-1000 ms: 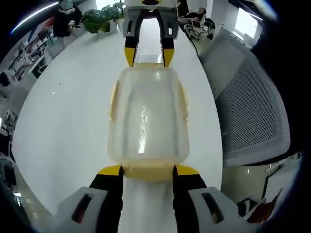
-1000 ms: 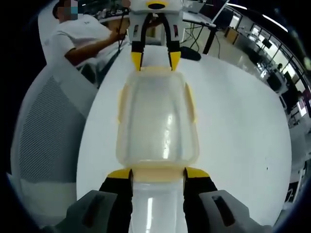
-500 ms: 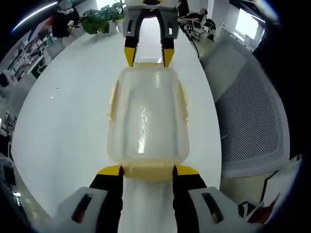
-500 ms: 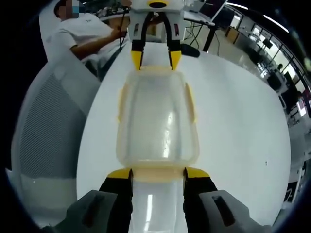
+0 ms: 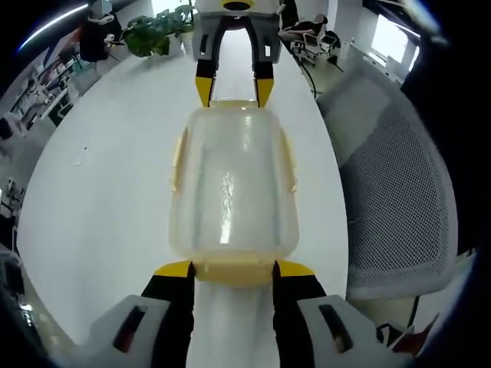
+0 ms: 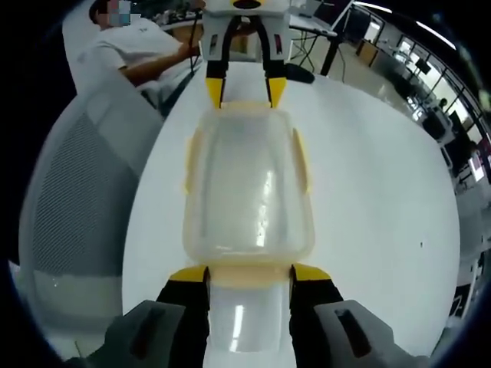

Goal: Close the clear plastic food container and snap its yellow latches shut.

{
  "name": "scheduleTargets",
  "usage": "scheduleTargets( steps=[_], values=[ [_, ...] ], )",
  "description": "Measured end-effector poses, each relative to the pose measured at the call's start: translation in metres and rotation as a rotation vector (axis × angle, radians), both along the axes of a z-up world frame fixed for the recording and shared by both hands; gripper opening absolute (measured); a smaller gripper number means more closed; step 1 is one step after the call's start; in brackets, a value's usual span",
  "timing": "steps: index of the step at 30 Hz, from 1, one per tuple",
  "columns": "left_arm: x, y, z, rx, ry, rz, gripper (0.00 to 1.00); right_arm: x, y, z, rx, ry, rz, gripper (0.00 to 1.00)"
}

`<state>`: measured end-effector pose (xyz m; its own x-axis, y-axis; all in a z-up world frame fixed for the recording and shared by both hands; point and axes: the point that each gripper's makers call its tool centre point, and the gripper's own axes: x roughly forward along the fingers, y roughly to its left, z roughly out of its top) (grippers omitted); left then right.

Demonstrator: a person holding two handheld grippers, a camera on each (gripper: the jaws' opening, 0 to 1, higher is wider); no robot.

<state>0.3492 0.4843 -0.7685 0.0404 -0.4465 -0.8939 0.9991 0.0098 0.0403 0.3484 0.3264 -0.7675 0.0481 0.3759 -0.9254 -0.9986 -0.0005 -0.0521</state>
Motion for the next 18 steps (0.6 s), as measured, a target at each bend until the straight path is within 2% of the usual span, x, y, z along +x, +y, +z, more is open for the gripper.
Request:
scheduleTargets(
  steps=[18],
  values=[
    [0.004, -0.034, -0.002, -0.007, 0.001, -0.011, 0.39, 0.003, -0.034, -0.002, -0.005, -0.001, -0.011, 0.39]
  ],
)
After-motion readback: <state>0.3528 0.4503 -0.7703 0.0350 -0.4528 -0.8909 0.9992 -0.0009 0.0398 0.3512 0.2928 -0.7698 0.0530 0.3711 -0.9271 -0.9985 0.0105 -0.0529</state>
